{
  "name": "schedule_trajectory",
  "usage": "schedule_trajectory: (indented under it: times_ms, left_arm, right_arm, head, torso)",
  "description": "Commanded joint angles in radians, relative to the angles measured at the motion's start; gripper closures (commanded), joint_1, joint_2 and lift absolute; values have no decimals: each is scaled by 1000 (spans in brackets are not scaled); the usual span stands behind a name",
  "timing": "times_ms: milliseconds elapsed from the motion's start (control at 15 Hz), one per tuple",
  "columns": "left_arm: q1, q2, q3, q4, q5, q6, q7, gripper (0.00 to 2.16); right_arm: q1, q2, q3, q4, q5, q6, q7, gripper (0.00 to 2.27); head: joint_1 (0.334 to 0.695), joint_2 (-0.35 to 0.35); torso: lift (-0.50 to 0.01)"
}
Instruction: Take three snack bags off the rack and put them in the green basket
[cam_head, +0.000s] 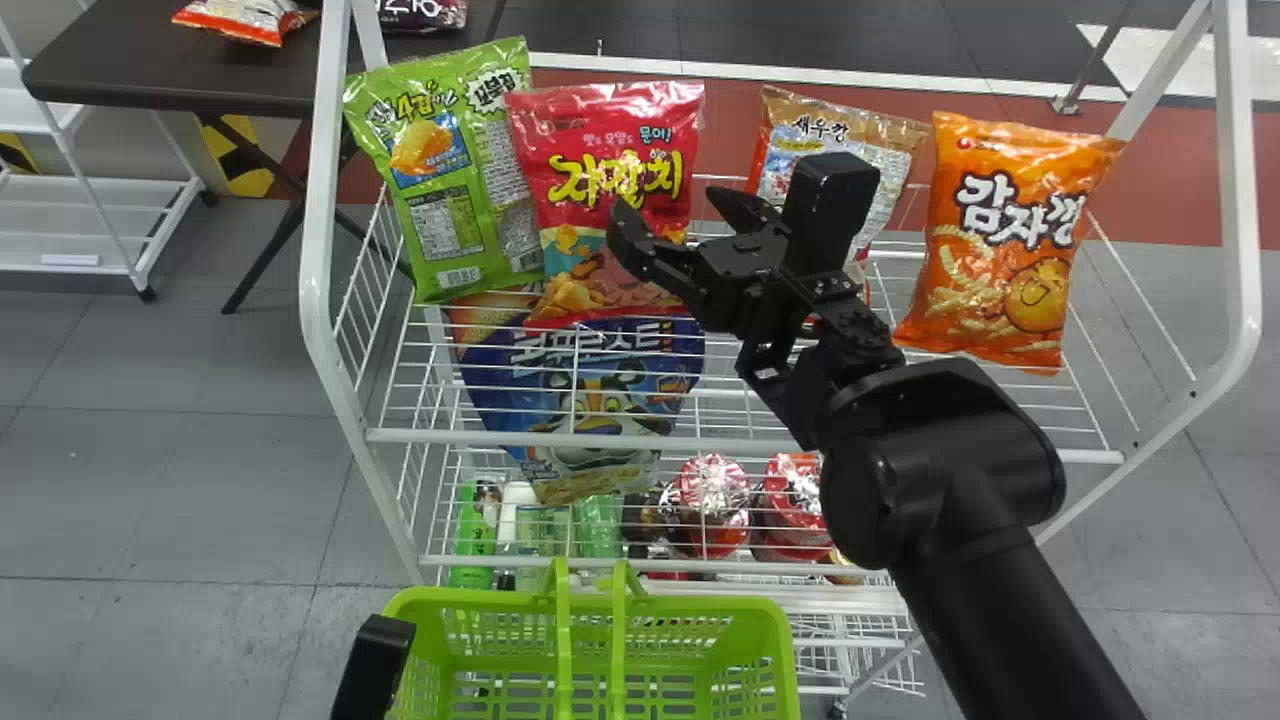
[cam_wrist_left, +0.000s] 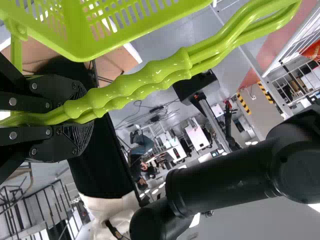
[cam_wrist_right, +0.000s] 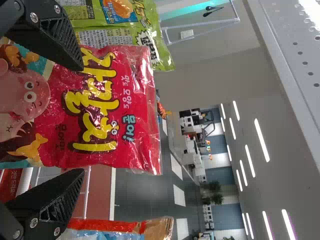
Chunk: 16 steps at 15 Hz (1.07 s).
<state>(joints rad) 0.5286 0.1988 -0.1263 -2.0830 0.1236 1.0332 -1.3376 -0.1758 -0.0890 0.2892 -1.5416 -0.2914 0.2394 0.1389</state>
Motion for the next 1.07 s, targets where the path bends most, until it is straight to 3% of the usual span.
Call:
schedule_trajectory:
  times_ms: [0, 133, 400, 467, 533, 600, 733, 1000]
  left_arm:
    - [-9, 4, -3, 6, 2, 3, 0, 1909]
    - [-13, 7, -3, 6, 4, 9, -2, 1909]
    - [-13, 10, -3, 6, 4, 12, -2, 1909]
    - [-15, 11, -3, 6, 5, 12, -2, 1909]
    - [-15, 11, -3, 6, 5, 12, -2, 1909]
    - [-15, 11, -3, 6, 5, 12, -2, 1909]
    - [-15, 11, -4, 9, 5, 12, -2, 1909]
    - [-18, 10, -4, 9, 5, 12, -2, 1909]
  right_arm:
    - [-31, 0, 11, 24, 3, 51, 7, 90]
    - [-64, 2, 24, 51, 8, 100, 24, 154]
    - [-100, 6, 31, 81, 26, 165, 31, 589]
    - [-103, 8, 30, 81, 34, 180, 31, 903]
    - [-99, 8, 31, 81, 37, 180, 27, 1399]
    - [-83, 8, 31, 72, 44, 177, 24, 1696]
    - [-50, 8, 27, 40, 61, 168, 2, 1943]
    - [52, 6, 8, -98, 84, 168, -2, 1953]
  head:
    - [695, -59]
    - [695, -49]
    - [695, -32]
    - [695, -29]
    - [695, -27]
    - [695, -26]
    - [695, -27]
    - [695, -38]
  torso:
    - [-27]
    - [-27]
    - [-27]
    - [-27]
    - [-27]
    - [-27]
    - [-27]
    - [-27]
